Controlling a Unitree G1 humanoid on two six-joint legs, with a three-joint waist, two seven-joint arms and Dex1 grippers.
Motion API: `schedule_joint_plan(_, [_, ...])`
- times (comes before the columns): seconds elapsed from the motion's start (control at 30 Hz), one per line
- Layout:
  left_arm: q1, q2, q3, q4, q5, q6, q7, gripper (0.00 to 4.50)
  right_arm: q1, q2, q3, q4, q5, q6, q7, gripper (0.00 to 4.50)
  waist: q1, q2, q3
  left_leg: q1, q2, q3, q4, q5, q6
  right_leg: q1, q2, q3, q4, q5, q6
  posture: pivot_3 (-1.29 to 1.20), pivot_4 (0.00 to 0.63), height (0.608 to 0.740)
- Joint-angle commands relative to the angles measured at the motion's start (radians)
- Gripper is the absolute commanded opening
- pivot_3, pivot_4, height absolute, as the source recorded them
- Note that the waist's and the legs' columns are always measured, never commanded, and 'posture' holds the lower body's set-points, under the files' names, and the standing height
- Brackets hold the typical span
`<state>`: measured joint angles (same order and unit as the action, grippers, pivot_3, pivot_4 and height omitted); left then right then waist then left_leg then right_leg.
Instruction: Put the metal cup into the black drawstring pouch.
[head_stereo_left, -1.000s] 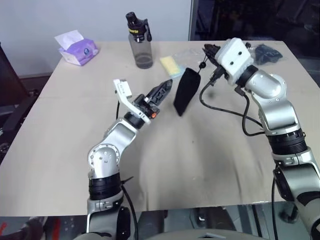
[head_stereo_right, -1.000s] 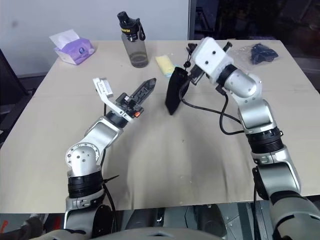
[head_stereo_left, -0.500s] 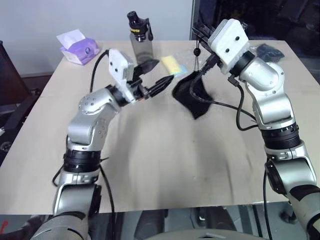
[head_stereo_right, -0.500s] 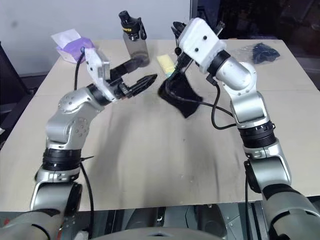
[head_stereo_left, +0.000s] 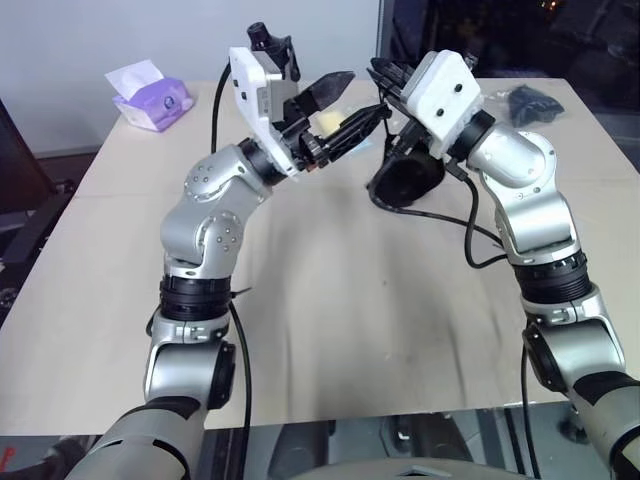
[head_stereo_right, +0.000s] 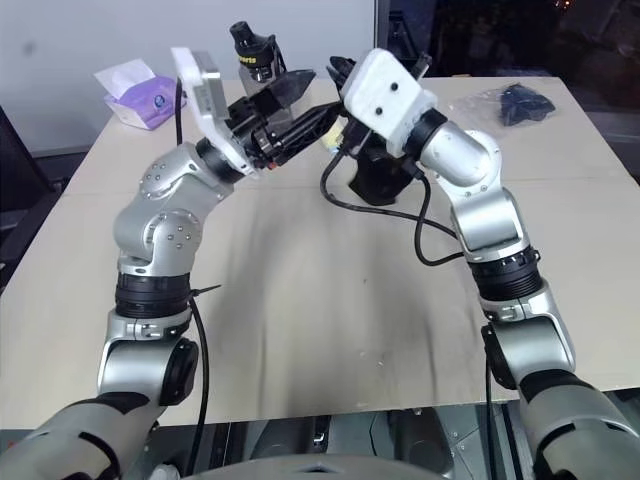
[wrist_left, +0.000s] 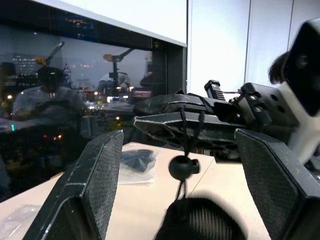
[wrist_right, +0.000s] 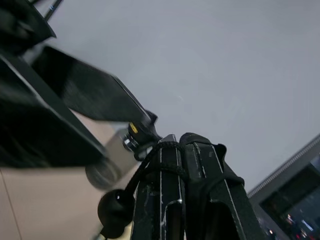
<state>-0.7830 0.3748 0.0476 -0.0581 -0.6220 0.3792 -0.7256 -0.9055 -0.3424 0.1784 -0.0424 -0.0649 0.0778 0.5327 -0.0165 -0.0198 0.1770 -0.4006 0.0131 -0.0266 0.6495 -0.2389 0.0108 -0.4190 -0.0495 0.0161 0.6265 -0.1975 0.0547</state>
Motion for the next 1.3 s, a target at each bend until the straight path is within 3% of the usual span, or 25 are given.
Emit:
schedule_joint_plan(0.03, [-0.023,-0.012,0.011,-0.006,0.005,-0.006,0.000,3.66,-0.027,0.015,-0.016,-0.071,0.024,0.002,0.004,0.00,0.000,0.000,0.000,0.000,0.000,0.000,0.000,0.000,0.000,0.000,0.000,0.000,0.000,0.000,0.000,0.00,0.150,0.740])
schedule_joint_plan(0.2, [-0.030,-0.026,0.018,-0.005,-0.004,0.007,-0.008,3.66,-0.015,0.024,-0.011,-0.090,0.029,0.014,0.012,0.00,0.000,0.000,0.000,0.000,0.000,0.000,0.000,0.000,0.000,0.000,0.000,0.000,0.000,0.000,0.000,0.00,0.150,0.740])
schedule_joint_plan(0.23, [-0.030,-0.031,0.022,-0.004,-0.010,0.011,-0.006,3.43,-0.012,0.024,-0.011,-0.093,0.030,0.016,0.013,0.00,0.000,0.000,0.000,0.000,0.000,0.000,0.000,0.000,0.000,0.000,0.000,0.000,0.000,0.000,0.000,0.00,0.150,0.740])
schedule_joint_plan(0.33, [-0.026,-0.032,0.025,-0.009,-0.014,0.018,-0.011,2.43,-0.009,0.024,-0.011,-0.097,0.031,0.021,0.013,0.00,0.001,0.000,0.000,0.000,0.000,-0.001,0.000,0.000,0.000,0.000,0.000,0.000,0.000,0.000,0.000,0.00,0.150,0.740])
schedule_joint_plan(0.5, [-0.018,-0.032,0.033,-0.020,-0.016,0.022,-0.010,0.16,-0.002,0.022,-0.015,-0.093,0.029,0.019,0.016,0.00,0.000,0.000,0.000,0.000,0.000,0.000,0.000,0.000,0.000,0.000,0.000,0.000,0.000,0.000,0.000,0.00,0.150,0.740])
schedule_joint_plan(0.73, [0.037,-0.003,0.009,-0.023,0.036,0.030,0.001,0.17,-0.016,0.033,-0.030,-0.078,0.034,0.014,-0.002,0.00,-0.001,0.000,0.000,0.000,0.000,0.000,0.000,0.000,0.000,0.000,0.000,0.000,0.000,0.000,0.000,0.00,0.150,0.740])
schedule_joint_plan(0.97, [0.144,0.062,-0.120,0.064,0.257,-0.059,-0.018,0.17,-0.119,0.106,-0.162,-0.042,0.095,-0.065,-0.143,0.00,0.002,0.000,0.000,0.001,0.000,-0.001,0.000,0.000,0.000,0.000,0.001,0.000,0.002,0.000,0.000,0.00,0.150,0.740])
schedule_joint_plan(1.2, [0.165,0.021,-0.118,0.052,0.251,-0.043,-0.003,0.17,-0.153,0.127,-0.229,-0.035,0.130,-0.112,-0.236,0.00,0.002,0.000,0.000,-0.001,-0.001,0.001,0.000,0.000,0.000,0.000,-0.002,0.000,0.000,0.000,0.000,0.00,0.150,0.740])
schedule_joint_plan(1.3, [0.174,0.012,-0.111,0.045,0.246,-0.044,-0.002,0.17,-0.138,0.121,-0.205,-0.036,0.156,-0.075,-0.192,0.00,0.000,0.000,0.000,-0.001,-0.001,0.000,0.000,0.000,0.000,-0.001,-0.001,0.000,0.000,0.000,0.000,0.00,0.150,0.740])
